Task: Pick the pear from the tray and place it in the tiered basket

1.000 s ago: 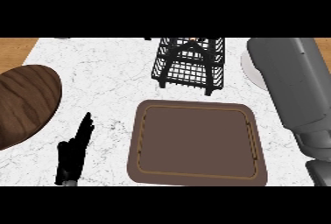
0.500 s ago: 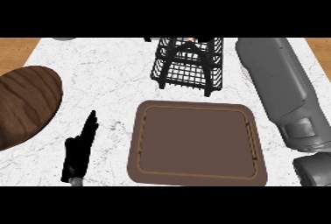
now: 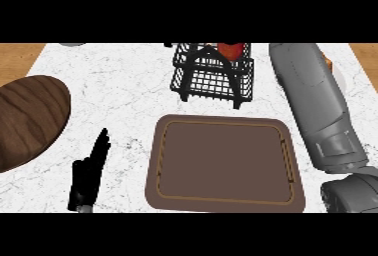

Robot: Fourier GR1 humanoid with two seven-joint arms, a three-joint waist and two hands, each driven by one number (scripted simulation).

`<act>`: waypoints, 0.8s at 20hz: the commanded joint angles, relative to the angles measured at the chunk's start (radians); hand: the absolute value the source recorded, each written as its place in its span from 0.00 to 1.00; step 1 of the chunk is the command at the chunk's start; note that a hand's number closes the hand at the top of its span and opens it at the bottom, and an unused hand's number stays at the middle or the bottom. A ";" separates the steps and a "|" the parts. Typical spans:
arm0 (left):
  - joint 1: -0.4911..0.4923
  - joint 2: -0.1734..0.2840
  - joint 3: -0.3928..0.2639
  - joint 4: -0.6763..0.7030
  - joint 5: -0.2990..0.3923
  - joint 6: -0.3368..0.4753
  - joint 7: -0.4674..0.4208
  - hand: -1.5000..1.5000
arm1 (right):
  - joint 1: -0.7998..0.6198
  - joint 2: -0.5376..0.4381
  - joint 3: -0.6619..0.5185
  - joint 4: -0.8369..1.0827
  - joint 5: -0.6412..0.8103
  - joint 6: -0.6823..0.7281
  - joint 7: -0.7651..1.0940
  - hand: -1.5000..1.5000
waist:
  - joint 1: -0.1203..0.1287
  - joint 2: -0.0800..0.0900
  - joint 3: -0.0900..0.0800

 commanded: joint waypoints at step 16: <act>0.014 -0.044 0.015 0.042 -0.014 0.042 -0.022 0.50 | 0.247 -0.358 -0.258 -0.197 -0.188 -0.047 -0.022 0.00 | -0.055 -0.005 -0.004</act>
